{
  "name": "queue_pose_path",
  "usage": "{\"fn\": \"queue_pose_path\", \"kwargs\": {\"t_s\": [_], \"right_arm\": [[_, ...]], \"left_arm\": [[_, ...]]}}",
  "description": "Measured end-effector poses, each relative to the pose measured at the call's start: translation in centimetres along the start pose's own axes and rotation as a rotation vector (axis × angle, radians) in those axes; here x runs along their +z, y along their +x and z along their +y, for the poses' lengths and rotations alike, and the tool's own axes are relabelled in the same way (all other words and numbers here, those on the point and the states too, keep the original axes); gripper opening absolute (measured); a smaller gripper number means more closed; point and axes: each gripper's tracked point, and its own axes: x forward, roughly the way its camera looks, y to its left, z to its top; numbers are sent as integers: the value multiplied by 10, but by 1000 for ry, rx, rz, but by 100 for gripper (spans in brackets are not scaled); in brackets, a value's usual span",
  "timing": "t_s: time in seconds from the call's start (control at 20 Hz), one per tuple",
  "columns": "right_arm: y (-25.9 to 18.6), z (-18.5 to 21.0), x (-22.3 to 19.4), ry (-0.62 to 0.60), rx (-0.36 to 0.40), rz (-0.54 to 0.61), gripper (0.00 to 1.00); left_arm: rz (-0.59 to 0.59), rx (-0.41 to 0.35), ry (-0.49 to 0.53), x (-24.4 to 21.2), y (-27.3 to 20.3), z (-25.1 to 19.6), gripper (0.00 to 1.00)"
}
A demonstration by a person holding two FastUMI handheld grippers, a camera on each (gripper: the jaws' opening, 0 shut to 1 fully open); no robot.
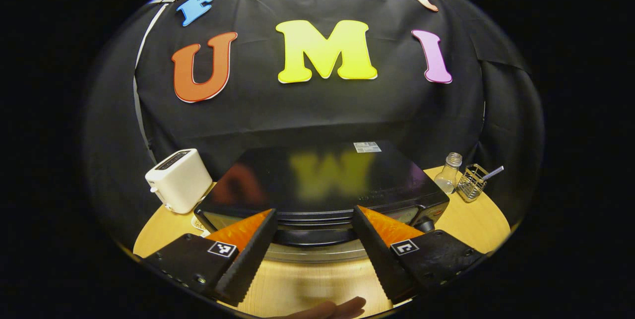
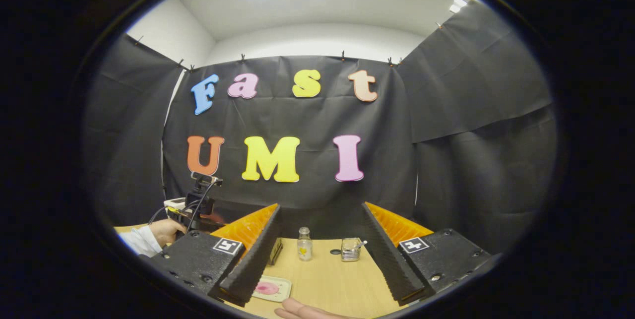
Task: Open the electric oven with the left hand, put the food in, and close the electric oven.
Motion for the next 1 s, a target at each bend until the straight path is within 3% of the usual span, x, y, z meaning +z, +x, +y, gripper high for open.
{"fn": "queue_pose_path", "kwargs": {"t_s": [0.2, 0.25, 0.45, 0.5, 0.55, 1.0], "right_arm": [[0, 0, 2, -10, -7, 2, 100], [-1, 1, 2, -9, -5, 2, 96], [-6, 4, 3, -12, 2, 4, 96], [-8, 2, 2, -15, -4, 5, 100], [-10, 2, 3, -17, -8, 7, 96], [-33, 10, 8, -12, -8, 3, 96]], "left_arm": [[32, -22, -3, -6, -2, -1, 95], [32, -24, 1, -6, -2, -1, 97], [36, -24, 3, -8, -2, 1, 99], [37, -26, 3, -8, -4, 1, 98], [38, -27, 2, -8, -4, 0, 98], [22, -36, 7, -7, -2, 0, 99]]}}
